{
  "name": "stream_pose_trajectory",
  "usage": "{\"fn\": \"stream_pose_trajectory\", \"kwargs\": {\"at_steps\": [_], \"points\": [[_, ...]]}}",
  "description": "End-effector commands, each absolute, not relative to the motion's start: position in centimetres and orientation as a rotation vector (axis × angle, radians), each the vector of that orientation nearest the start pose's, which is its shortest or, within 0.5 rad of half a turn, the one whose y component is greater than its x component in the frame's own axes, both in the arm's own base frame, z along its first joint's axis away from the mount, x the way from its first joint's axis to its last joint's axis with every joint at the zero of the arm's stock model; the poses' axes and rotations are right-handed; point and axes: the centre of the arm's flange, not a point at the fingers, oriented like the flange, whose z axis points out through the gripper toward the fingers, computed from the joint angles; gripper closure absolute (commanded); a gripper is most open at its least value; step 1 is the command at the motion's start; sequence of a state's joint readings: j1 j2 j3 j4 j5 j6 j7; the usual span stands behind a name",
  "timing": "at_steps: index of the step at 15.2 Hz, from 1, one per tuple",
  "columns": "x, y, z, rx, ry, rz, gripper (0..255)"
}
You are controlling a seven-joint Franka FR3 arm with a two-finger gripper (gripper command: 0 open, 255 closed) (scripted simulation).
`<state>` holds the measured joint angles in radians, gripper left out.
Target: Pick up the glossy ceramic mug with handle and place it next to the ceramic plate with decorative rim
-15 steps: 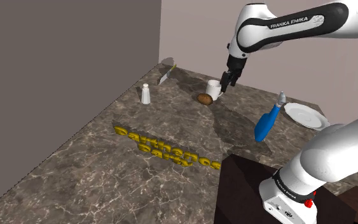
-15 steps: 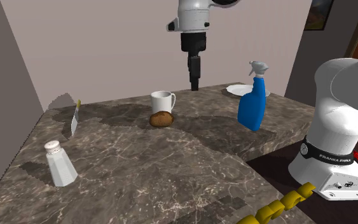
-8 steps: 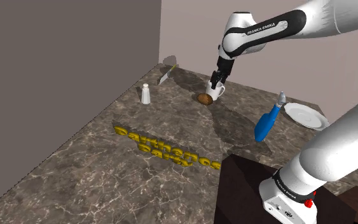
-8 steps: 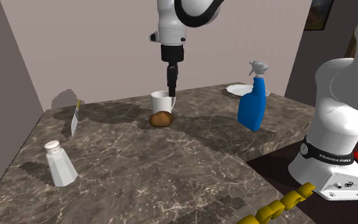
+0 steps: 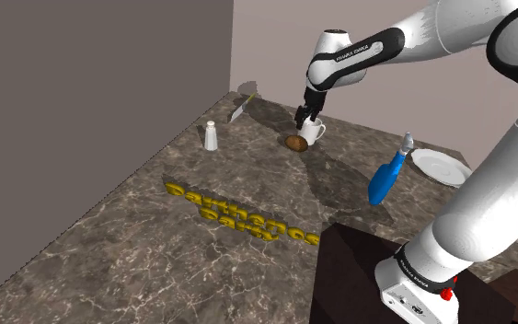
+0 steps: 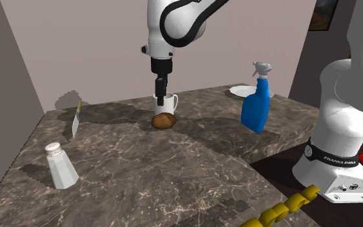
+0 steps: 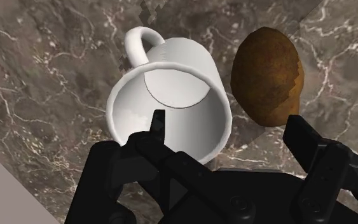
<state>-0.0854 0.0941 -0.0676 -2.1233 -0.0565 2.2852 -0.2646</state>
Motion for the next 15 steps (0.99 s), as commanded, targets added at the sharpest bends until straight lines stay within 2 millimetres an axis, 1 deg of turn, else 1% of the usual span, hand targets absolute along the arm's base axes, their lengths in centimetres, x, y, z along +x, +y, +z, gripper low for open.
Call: {"fn": "stream_pose_trajectory", "kwargs": {"at_steps": [1,4,12,13,15], "points": [[55.7,-8.8,36.3,-3.195,-0.236,-0.092,0],[55.8,-8.8,35.0,-3.195,-0.236,-0.092,0],[55.8,-8.8,35.0,-3.195,-0.236,-0.091,0],[55.8,-8.8,35.0,-3.195,-0.236,-0.091,255],[55.8,-8.8,35.0,-3.195,-0.236,-0.091,255]]}}
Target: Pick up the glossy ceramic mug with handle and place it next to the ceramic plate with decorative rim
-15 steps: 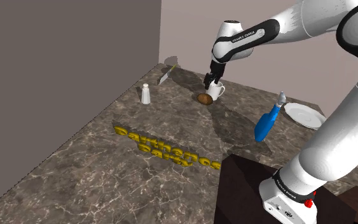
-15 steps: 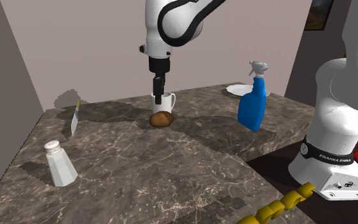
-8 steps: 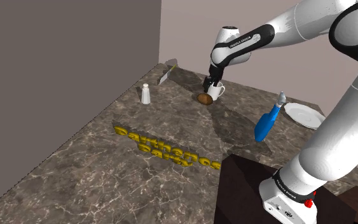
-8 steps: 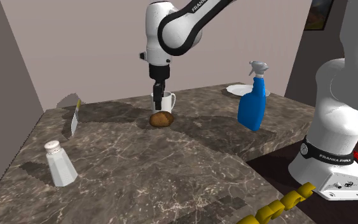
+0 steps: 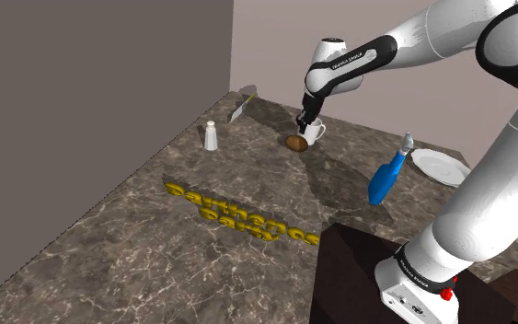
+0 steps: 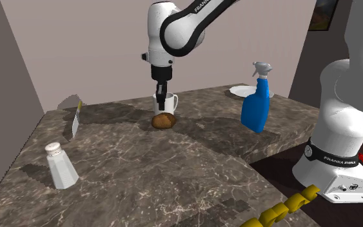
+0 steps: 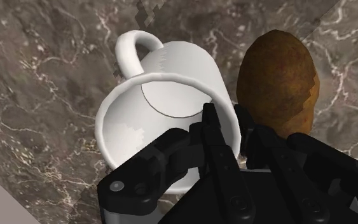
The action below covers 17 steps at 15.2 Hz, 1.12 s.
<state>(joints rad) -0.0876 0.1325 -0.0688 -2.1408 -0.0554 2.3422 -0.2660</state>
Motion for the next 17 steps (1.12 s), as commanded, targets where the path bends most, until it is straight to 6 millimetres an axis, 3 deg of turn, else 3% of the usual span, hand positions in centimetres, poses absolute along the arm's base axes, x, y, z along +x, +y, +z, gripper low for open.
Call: {"fn": "stream_pose_trajectory", "kwargs": {"at_steps": [1,7,17], "points": [[55.8,-8.8,35.0,-3.195,-0.236,-0.091,255],[55.8,-8.8,35.0,-3.195,-0.236,-0.092,255],[55.8,-8.8,40.2,-3.195,-0.236,-0.092,255]]}}
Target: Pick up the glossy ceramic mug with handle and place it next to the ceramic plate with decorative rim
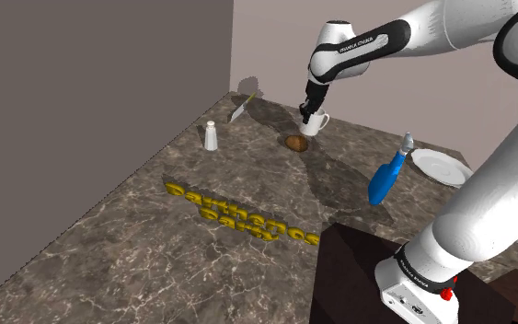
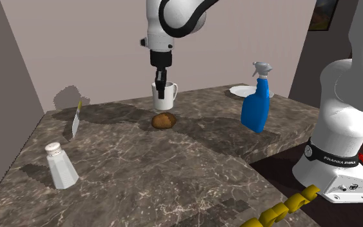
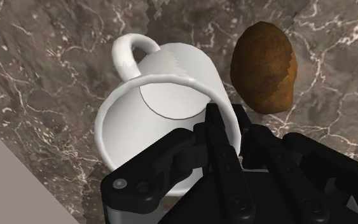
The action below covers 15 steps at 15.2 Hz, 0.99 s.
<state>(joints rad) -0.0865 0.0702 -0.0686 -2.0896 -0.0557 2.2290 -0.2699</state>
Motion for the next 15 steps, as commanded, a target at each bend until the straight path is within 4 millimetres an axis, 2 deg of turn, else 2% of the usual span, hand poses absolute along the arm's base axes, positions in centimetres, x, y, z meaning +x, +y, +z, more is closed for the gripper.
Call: {"fn": "stream_pose_trajectory", "kwargs": {"at_steps": [1,15], "points": [[55.8,-8.8,40.8,-3.195,-0.236,-0.092,255],[55.8,-8.8,48.2,-3.195,-0.236,-0.092,255]]}}
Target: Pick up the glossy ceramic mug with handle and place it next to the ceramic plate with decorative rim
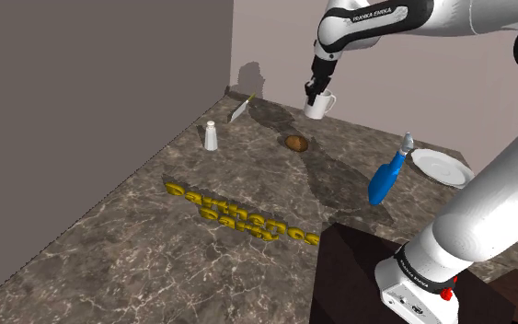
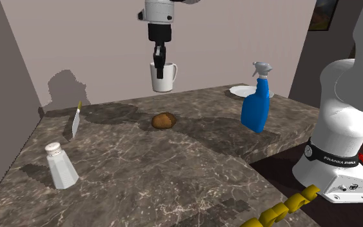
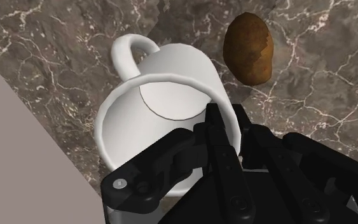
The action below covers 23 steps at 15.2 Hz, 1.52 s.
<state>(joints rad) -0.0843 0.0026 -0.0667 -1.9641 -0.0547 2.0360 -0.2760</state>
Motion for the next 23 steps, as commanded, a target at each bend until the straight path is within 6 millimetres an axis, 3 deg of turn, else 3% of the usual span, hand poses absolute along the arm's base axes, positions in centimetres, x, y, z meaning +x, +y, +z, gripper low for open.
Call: {"fn": "stream_pose_trajectory", "kwargs": {"at_steps": [1,8,23], "points": [[55.8,-8.8,48.7,-3.195,-0.236,-0.092,255],[55.8,-8.8,52.3,-3.195,-0.236,-0.092,255],[43.9,-24.7,52.4,-3.195,-0.236,-0.092,255]]}}
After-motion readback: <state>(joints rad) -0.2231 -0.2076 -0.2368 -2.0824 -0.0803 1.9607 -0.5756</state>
